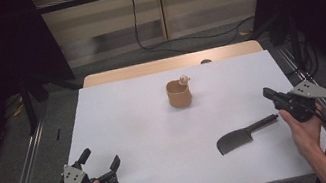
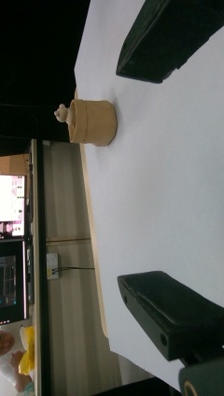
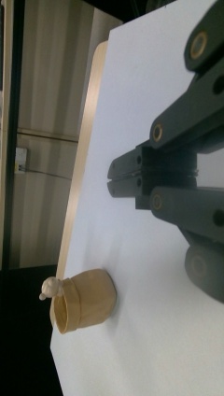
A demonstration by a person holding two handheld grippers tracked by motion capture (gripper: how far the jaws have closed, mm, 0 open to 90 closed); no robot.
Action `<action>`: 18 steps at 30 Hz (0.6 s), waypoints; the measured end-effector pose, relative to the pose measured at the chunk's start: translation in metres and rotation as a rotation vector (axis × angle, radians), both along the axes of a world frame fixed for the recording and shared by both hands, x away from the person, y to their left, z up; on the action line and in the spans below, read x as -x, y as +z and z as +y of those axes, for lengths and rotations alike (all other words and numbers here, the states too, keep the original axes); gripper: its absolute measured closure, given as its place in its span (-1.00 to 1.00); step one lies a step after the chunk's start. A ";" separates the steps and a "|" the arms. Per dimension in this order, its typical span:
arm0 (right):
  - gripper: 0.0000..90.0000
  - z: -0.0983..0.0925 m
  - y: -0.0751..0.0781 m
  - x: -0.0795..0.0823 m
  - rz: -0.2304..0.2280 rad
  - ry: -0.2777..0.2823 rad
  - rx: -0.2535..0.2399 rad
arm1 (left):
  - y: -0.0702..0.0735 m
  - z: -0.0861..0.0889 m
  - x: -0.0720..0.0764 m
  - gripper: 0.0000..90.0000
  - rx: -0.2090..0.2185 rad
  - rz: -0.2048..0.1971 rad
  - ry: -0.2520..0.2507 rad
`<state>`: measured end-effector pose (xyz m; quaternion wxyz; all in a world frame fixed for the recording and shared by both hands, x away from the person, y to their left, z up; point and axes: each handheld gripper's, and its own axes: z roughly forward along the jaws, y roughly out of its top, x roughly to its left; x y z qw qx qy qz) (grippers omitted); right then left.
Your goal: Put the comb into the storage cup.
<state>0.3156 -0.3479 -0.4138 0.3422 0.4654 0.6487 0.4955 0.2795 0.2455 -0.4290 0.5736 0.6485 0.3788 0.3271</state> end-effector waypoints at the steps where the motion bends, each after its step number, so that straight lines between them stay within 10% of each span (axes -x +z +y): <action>1: 1.00 0.000 0.001 0.000 0.008 0.001 0.001 | 0.000 0.000 0.000 -0.95 0.005 -0.002 0.000; 18: 1.00 0.003 0.009 -0.019 0.252 0.073 0.033 | -0.001 -0.001 -0.001 -0.95 0.005 0.002 -0.001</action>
